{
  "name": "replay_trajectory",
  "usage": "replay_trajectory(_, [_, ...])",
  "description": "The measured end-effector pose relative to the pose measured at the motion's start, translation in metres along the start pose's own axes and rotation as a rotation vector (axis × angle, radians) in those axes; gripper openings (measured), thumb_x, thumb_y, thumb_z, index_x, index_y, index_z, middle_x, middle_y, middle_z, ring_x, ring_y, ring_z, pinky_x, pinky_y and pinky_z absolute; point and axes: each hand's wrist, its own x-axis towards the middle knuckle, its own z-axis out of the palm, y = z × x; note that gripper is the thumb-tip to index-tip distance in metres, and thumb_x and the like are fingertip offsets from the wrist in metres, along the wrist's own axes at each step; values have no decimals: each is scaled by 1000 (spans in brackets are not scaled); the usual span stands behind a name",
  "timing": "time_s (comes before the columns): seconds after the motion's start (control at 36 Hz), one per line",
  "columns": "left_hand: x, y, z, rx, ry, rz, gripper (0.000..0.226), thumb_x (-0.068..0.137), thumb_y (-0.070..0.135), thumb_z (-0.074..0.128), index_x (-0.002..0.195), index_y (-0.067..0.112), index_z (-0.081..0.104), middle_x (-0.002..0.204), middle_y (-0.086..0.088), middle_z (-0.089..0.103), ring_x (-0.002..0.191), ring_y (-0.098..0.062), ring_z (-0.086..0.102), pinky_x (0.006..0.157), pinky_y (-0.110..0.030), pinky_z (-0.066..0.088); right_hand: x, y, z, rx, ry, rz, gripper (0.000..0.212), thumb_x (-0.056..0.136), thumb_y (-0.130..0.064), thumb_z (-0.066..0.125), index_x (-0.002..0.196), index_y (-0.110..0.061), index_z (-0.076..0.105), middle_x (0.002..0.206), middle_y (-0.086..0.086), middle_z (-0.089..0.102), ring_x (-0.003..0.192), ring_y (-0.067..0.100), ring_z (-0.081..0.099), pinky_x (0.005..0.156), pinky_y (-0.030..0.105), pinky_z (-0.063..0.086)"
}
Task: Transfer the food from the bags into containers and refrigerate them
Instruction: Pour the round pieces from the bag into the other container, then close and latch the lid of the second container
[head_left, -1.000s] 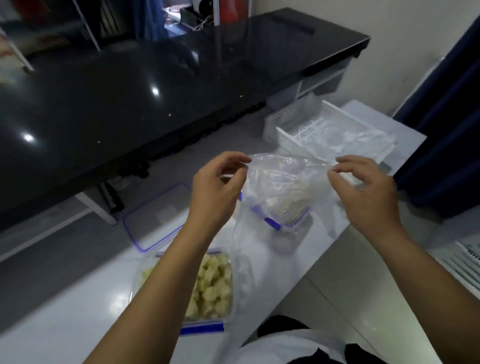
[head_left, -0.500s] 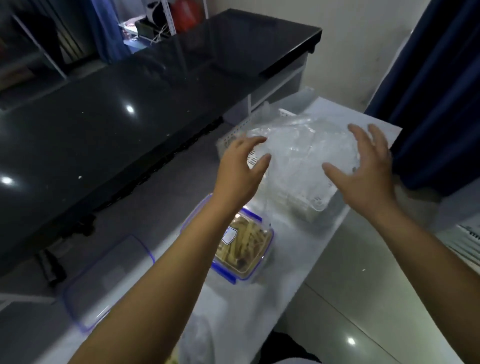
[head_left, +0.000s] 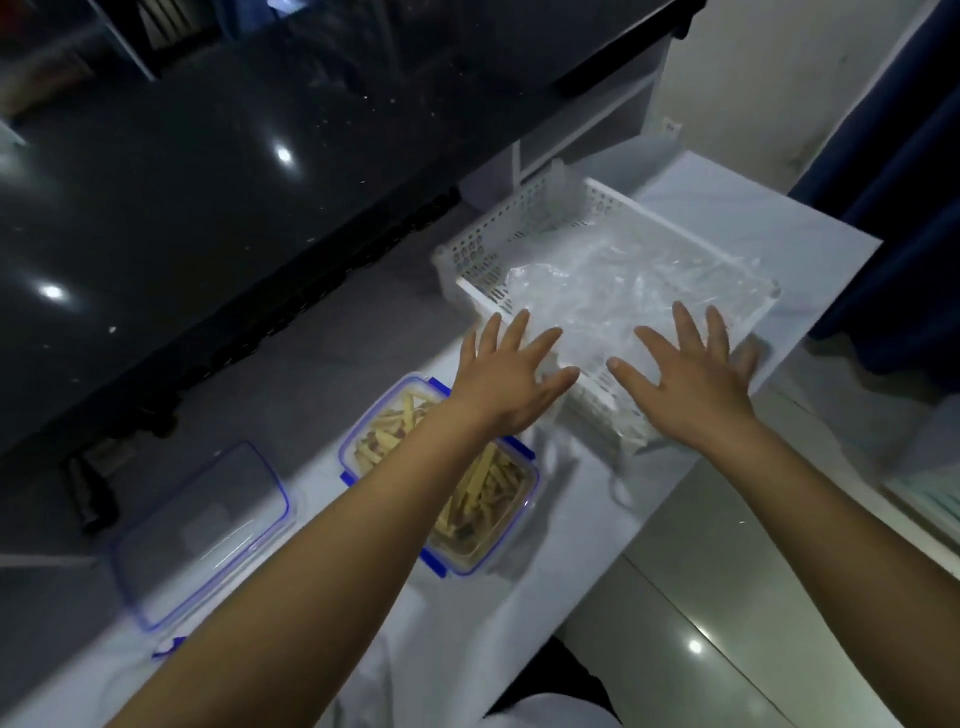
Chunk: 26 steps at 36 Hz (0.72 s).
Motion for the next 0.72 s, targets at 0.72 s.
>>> replay_trajectory(0.72, [-297,-280,44,-425,211,-1098,72,91,51,63,154,27,35,157,-10,37,137,-38,42,110,-51,40,-93,-211,93,-162,-117,-830,82,90,-65,41,158,-37,3,168,8,6,152,40,-6,111,69,-7])
